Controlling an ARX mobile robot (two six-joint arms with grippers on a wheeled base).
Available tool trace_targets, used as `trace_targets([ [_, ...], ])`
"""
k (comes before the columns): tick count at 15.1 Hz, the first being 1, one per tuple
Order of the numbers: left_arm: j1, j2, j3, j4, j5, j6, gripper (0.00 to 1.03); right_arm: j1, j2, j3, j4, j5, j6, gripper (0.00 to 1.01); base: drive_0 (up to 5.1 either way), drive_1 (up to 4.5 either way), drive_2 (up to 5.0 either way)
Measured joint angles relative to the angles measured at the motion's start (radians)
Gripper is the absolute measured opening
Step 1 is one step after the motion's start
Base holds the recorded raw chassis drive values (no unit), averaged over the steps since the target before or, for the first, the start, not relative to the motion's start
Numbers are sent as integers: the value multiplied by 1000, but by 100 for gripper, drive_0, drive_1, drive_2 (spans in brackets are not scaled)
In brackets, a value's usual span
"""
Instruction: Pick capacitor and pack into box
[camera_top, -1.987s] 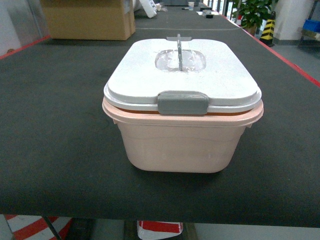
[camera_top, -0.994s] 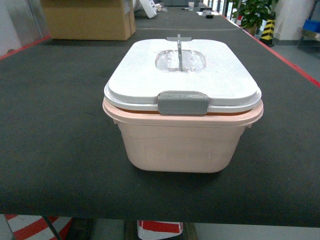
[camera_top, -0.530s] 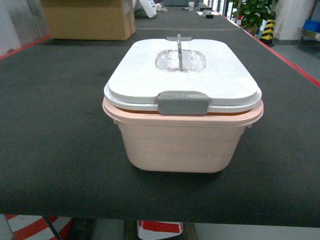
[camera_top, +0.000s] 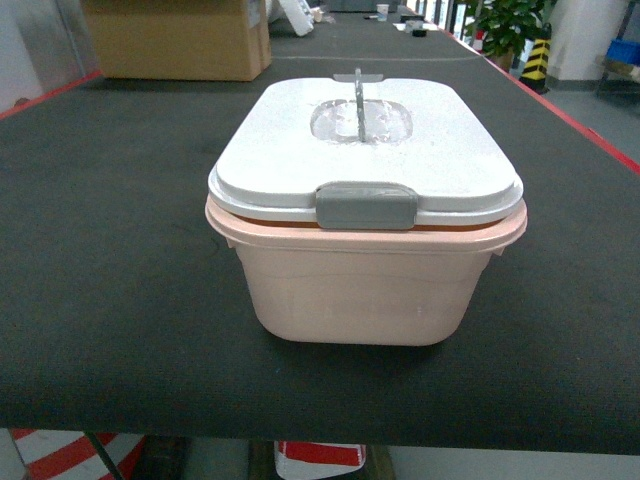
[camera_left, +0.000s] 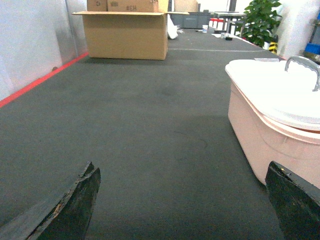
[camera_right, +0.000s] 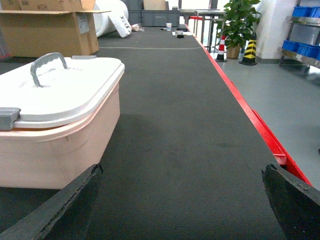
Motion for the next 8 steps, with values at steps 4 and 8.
trace_targets([
  [4,0,0,0,0,0,0,98,0,0,0,0,0,0,98,0,0,0],
  [8,0,0,0,0,0,0,98,0,0,0,0,0,0,98,0,0,0],
])
